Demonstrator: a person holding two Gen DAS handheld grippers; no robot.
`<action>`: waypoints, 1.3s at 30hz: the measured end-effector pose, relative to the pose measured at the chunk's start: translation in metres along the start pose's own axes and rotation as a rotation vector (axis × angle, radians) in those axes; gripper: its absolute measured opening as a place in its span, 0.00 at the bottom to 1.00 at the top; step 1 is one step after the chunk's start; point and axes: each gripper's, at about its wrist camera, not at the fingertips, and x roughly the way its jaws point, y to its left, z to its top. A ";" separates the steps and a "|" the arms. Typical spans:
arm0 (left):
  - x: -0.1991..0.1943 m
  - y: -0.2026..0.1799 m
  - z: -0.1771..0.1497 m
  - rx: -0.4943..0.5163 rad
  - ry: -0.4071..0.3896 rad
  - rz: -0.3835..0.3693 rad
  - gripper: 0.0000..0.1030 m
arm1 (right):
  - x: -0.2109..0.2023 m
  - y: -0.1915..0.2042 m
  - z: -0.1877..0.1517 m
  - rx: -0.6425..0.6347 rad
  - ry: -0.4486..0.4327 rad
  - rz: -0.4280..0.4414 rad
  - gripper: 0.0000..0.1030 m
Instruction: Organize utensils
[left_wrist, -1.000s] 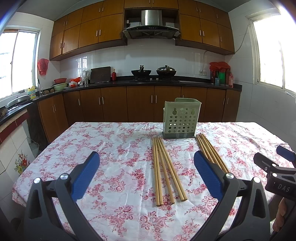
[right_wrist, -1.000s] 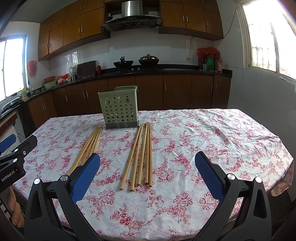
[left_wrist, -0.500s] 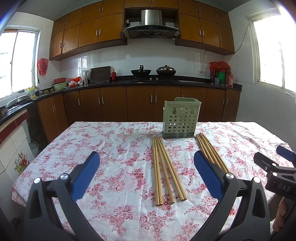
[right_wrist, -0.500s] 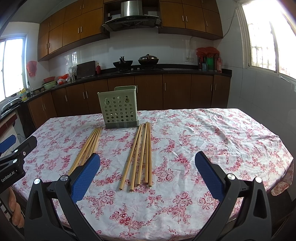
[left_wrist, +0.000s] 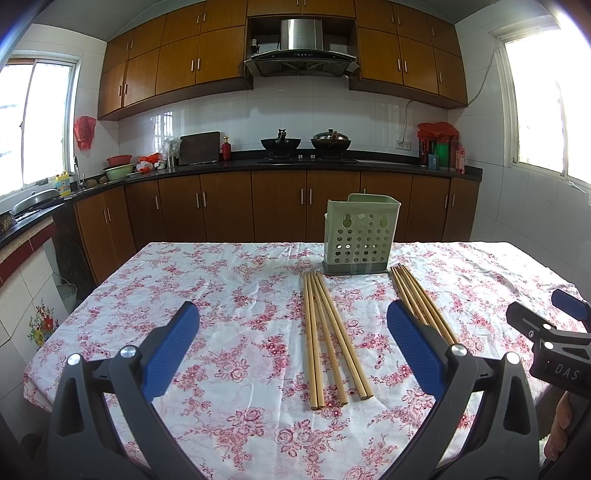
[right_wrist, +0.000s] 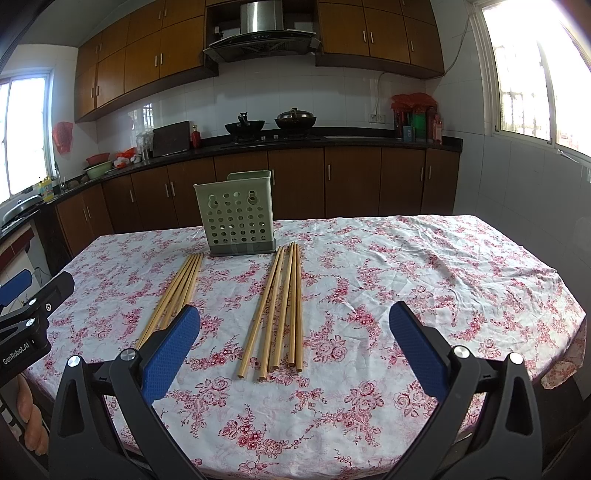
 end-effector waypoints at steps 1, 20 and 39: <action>0.000 0.000 0.000 0.000 0.000 0.000 0.96 | 0.000 0.000 0.000 0.000 0.000 0.000 0.98; 0.000 0.000 0.000 0.000 0.001 0.000 0.96 | 0.000 -0.001 -0.001 0.001 0.000 0.001 0.98; 0.014 0.001 -0.004 -0.007 0.024 0.009 0.96 | 0.004 -0.002 -0.002 0.005 0.016 0.004 0.98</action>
